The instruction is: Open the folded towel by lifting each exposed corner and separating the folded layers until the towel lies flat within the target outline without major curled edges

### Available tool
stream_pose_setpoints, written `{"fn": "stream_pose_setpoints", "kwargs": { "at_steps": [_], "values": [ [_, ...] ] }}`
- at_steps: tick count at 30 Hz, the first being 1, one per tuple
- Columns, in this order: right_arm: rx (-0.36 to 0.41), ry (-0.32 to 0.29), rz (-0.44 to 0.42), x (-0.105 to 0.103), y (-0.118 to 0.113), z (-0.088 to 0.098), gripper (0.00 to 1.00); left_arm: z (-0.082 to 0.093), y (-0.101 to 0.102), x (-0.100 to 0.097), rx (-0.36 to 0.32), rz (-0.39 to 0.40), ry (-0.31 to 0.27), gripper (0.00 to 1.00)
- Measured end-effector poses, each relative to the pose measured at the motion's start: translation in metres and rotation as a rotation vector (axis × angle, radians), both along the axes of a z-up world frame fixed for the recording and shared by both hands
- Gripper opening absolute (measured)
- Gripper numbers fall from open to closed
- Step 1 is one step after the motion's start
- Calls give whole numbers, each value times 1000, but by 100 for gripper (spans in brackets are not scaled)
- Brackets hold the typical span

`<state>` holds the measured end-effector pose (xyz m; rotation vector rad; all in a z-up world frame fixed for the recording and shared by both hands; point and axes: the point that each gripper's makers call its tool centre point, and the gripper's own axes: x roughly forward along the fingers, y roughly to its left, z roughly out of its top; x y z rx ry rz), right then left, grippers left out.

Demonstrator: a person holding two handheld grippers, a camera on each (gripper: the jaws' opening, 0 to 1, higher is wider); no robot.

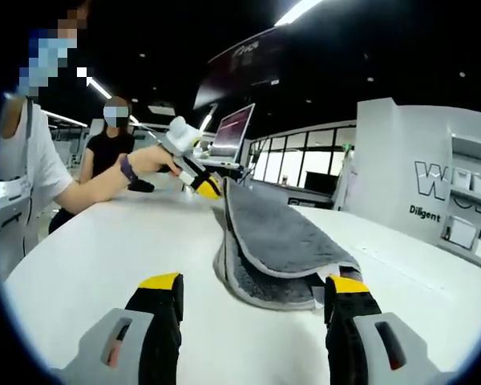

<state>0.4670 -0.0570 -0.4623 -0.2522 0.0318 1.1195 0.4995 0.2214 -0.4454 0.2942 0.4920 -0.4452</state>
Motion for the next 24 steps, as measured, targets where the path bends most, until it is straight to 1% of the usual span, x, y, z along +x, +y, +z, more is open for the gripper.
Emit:
{"fn": "stream_pose_setpoints", "kwargs": {
  "at_steps": [3, 4, 5, 6, 7, 9, 11, 13, 15, 17, 21, 24],
  "values": [
    [1, 1, -2, 0, 0, 0, 72, 3, -39, -18, -111, -174, 35, 18],
    [1, 2, -3, 0, 0, 0, 72, 3, -55, -26, -147, -246, 48, 20],
    [1, 2, -2, 0, 0, -1, 72, 7, -67, -31, -170, -297, 41, 24],
    [1, 2, -2, 0, 0, -1, 72, 9, -73, -32, -181, -324, 28, 28],
    [0, 2, -2, 0, 0, -1, 72, 15, -83, -35, -220, -349, 14, 31],
    [-2, 2, -1, -1, 0, -1, 73, 20, -91, -37, -239, -373, -1, 37],
    [-2, 2, -2, -1, 0, -2, 73, 23, -92, -35, -240, -361, -24, 43],
    [-3, 0, -5, 0, 0, -2, 74, 26, -87, -29, -223, -330, -45, 50],
    [1, -3, -14, 2, -1, -1, 75, 27, -79, -23, -213, -273, -60, 62],
    [5, -2, -23, 4, -2, 0, 76, 29, -72, -18, -206, -233, -71, 73],
    [15, -20, -59, 12, -6, 3, 77, 30, -65, -13, -194, -194, -70, 87],
    [29, -25, -78, 17, -7, 5, 77, 29, -65, -12, -175, -183, -80, 94]
  ]
}}
